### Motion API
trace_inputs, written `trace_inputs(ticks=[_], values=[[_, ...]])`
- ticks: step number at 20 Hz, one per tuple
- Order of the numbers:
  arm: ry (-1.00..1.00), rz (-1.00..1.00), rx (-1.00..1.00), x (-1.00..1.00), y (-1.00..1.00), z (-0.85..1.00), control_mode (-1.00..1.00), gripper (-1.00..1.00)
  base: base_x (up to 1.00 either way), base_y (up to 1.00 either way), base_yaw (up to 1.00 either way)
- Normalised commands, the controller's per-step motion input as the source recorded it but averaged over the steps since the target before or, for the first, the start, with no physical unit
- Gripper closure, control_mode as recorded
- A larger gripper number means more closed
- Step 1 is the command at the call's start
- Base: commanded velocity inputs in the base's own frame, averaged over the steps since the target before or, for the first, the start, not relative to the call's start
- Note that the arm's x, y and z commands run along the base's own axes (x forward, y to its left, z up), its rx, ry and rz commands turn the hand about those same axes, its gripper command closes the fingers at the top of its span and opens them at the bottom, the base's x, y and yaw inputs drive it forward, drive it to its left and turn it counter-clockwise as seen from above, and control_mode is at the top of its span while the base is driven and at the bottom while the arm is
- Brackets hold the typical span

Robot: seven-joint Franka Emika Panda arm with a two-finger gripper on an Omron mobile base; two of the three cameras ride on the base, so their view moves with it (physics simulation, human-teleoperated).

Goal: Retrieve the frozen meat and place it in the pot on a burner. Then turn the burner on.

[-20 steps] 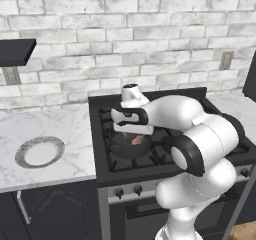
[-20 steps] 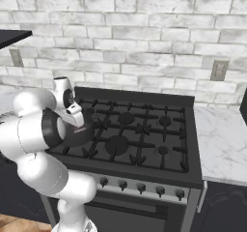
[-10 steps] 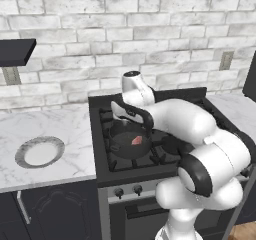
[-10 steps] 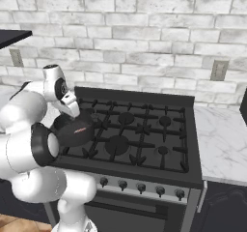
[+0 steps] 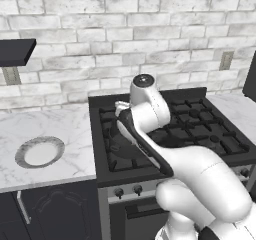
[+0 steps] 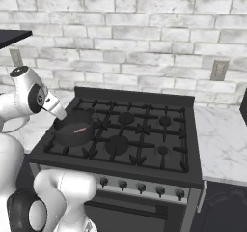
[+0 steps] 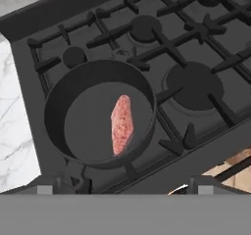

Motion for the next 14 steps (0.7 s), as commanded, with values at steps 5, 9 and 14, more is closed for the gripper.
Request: trace_inputs(ticks=[5,9,14], values=[[-0.26,0.0,0.05,-1.0,0.0,0.05,-1.0,-1.0,0.0,0.0,0.0],[-0.21,0.0,0.08,-1.0,0.0,0.13,-1.0,-1.0,0.0,0.0,0.0],[-0.14,0.06,0.09,-0.98,0.08,0.36,-1.0,-1.0,0.0,0.0,0.0]])
